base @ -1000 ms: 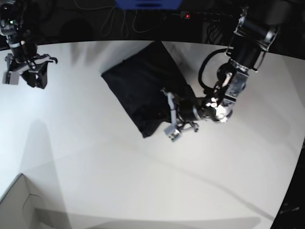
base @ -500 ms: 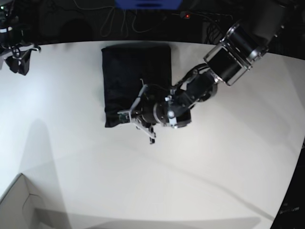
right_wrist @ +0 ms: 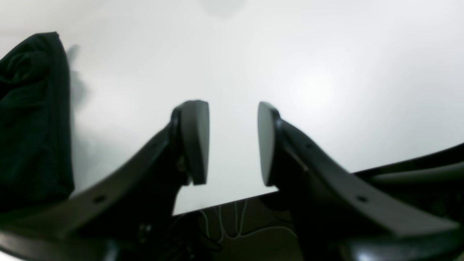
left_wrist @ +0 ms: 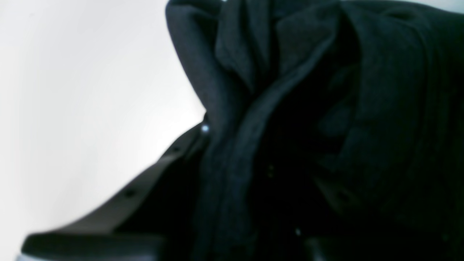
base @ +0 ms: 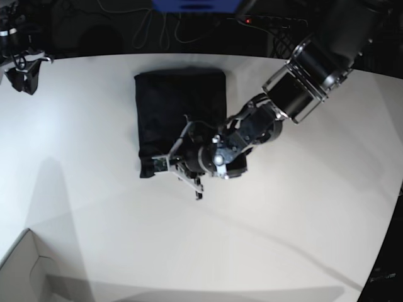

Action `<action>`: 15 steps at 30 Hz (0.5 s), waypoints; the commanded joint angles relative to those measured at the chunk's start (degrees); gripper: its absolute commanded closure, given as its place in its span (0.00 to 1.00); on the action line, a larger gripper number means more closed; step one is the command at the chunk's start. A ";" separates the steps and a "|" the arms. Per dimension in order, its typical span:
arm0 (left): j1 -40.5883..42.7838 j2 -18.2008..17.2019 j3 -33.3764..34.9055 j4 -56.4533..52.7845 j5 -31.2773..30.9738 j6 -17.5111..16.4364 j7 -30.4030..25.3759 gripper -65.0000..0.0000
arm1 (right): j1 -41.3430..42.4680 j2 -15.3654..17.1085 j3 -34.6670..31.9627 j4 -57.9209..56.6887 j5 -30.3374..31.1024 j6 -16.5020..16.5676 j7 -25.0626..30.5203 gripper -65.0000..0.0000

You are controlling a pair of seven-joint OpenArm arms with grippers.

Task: Layout the t-shirt on the table in an organized manner, then fold the t-shirt properly
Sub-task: 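Rotate and square the folded bundle with the left gripper, then release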

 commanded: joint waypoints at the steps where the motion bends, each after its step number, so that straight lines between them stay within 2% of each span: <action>1: -1.45 -0.50 -0.09 -0.01 2.38 0.23 3.25 0.94 | -0.56 0.63 0.47 1.04 0.61 0.49 1.53 0.65; 5: -2.41 -0.50 -0.09 -0.01 2.38 0.23 3.08 0.81 | -1.00 0.54 0.47 1.13 0.61 0.49 1.53 0.65; 9: -3.64 -0.50 -0.09 0.17 2.38 0.23 2.99 0.63 | -1.53 0.54 0.47 1.13 0.61 0.49 1.53 0.65; 15: -4.17 -0.59 -2.46 4.13 2.38 0.32 3.08 0.51 | -1.61 0.54 0.47 1.13 0.61 0.49 1.53 0.65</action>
